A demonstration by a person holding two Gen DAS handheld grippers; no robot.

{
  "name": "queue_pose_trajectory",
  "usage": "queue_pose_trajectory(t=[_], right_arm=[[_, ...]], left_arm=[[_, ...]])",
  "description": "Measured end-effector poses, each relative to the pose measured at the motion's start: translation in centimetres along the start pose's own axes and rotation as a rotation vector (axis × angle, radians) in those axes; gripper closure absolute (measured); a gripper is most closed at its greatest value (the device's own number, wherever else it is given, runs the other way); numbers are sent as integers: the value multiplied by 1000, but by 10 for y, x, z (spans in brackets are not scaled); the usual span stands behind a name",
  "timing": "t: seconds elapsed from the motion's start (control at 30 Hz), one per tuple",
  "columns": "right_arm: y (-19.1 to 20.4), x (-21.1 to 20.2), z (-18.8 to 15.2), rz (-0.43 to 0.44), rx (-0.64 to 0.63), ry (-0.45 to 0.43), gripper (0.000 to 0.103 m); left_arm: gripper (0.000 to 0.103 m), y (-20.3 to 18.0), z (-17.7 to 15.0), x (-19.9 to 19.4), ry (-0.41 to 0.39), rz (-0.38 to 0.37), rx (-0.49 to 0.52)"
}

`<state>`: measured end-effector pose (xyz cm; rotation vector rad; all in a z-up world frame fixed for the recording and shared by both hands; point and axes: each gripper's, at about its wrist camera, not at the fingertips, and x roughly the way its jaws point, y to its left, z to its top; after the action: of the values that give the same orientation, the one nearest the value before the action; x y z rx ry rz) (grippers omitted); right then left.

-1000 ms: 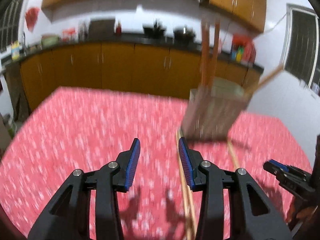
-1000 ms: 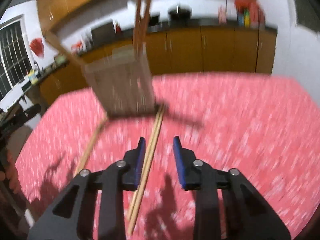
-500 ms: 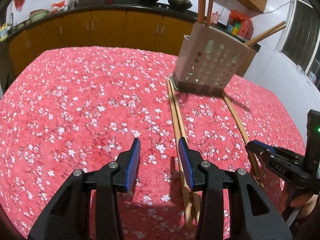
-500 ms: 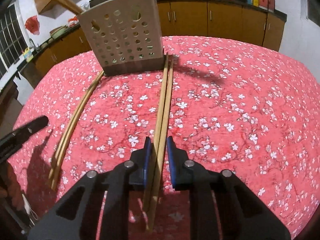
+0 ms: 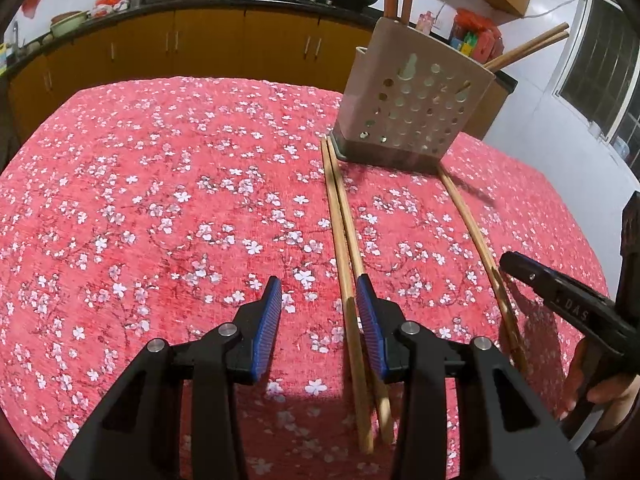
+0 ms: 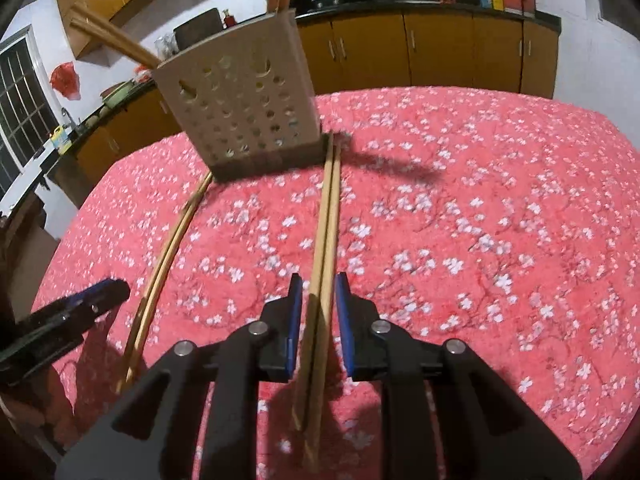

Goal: Organize utensils
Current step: 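Grasp a wooden chopstick with the left tool while the right tool grasps another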

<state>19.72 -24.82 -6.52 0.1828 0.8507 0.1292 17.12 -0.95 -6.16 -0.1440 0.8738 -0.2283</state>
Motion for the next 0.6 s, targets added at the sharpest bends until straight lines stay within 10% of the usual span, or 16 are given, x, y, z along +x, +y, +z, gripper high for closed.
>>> queue_pose_trajectory(t=[0.6], right_arm=[[-13, 9, 4, -150, -42, 28, 94]], left_arm=[[83, -9, -4, 11, 56, -35, 50]])
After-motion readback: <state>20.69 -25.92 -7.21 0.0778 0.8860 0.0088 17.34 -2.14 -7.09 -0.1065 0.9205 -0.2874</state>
